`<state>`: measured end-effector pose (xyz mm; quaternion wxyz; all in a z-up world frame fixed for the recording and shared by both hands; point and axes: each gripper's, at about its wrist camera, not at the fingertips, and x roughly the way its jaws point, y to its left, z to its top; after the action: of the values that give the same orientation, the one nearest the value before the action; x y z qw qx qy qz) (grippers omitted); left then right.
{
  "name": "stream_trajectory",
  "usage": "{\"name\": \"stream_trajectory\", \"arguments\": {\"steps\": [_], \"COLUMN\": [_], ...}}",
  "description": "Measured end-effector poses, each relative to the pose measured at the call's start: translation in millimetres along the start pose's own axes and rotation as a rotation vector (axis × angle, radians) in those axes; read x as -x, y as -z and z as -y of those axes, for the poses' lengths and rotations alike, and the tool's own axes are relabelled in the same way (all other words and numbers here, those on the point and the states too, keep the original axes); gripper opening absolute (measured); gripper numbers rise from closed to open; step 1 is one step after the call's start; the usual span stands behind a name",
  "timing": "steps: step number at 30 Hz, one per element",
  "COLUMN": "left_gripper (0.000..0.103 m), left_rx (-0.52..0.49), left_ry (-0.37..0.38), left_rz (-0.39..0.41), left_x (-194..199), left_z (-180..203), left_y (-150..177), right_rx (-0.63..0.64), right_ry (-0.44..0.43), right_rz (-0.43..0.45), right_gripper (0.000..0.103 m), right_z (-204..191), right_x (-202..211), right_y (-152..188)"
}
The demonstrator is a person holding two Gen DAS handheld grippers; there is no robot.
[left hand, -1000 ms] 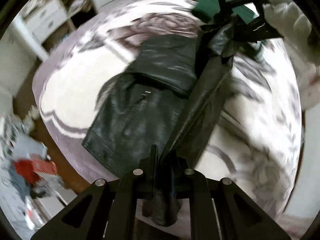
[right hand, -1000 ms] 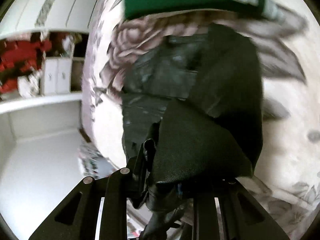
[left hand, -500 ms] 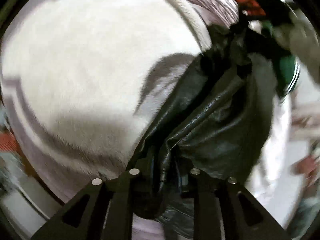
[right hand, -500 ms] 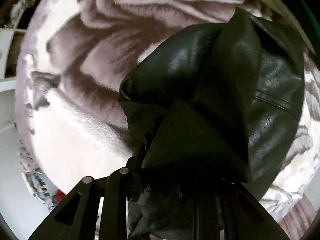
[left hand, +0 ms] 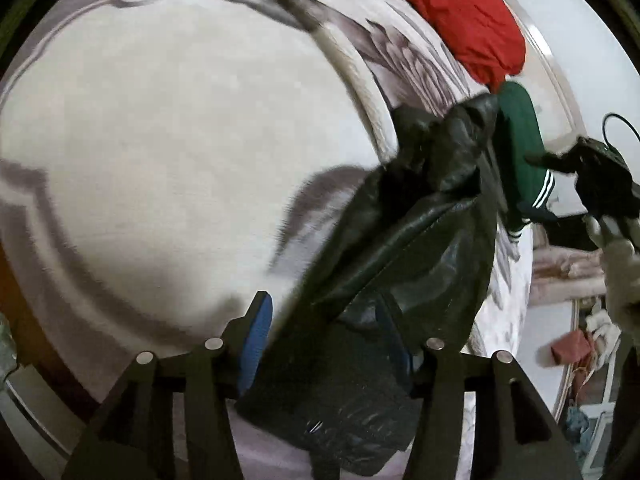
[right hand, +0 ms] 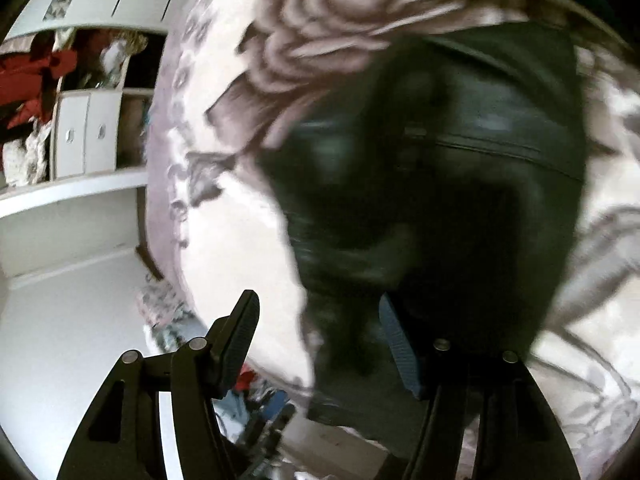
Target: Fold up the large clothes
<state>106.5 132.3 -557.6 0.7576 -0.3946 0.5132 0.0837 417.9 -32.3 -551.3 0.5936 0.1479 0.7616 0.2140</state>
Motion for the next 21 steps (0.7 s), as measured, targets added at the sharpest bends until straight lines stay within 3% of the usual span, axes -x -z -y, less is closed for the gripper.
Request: {"name": "stream_trajectory", "arguments": {"steps": [3,5,7,10,12,13,14,15,16,17,21], "left_gripper": [0.052,0.052,0.052,0.052,0.052,0.052,0.055,0.063,0.065,0.067,0.092], "left_rx": [-0.006,-0.02,-0.03,-0.065,-0.089,-0.097,-0.109,-0.117,-0.124,-0.129,-0.168], "left_ry": [-0.021,-0.066,-0.137,-0.32,-0.47,-0.505,-0.55,-0.562,-0.563,-0.566,-0.62], "left_rz": [-0.021,-0.009,0.002,0.025,0.051,0.065,0.081,0.083,0.079,0.084,0.087], "left_x": [-4.6,-2.8,-1.4,-3.8,-8.1,-9.3,-12.4,-16.4,-20.7,-23.9,-37.4], "left_z": [4.0,5.1,2.3,-8.4,-20.4,-23.2,-28.1,-31.1,-33.9,-35.3,-37.3], "left_y": [-3.6,-3.1,-3.7,-5.7,-11.2,-13.4,-17.5,-20.7,-25.0,-29.2,-38.9], "right_rx": [-0.056,-0.074,-0.032,0.072,0.158,0.153,0.154,0.163,0.159,0.154,0.211], "right_ry": [0.02,0.005,0.005,-0.016,0.133,0.189,0.207,0.214,0.212,0.196,0.113], "right_rz": [0.027,0.043,0.061,0.065,0.029,-0.012,-0.024,-0.035,-0.054,-0.064,0.013], "right_gripper": [0.065,0.054,0.042,0.036,0.036,0.036,0.036,0.036,0.037,0.037,0.037], "right_z": [27.7,37.8,25.4,-14.6,-37.3,-36.1,-34.7,-37.9,-40.4,-43.2,-51.4], "right_x": [8.4,5.2,-7.9,-51.3,-98.6,-127.6,-139.1,-140.6,-136.6,-126.4,-61.0], "right_y": [8.2,2.2,-10.5,-38.9,-61.3,-72.5,-77.7,-83.0,-84.9,-84.6,-51.9]}}
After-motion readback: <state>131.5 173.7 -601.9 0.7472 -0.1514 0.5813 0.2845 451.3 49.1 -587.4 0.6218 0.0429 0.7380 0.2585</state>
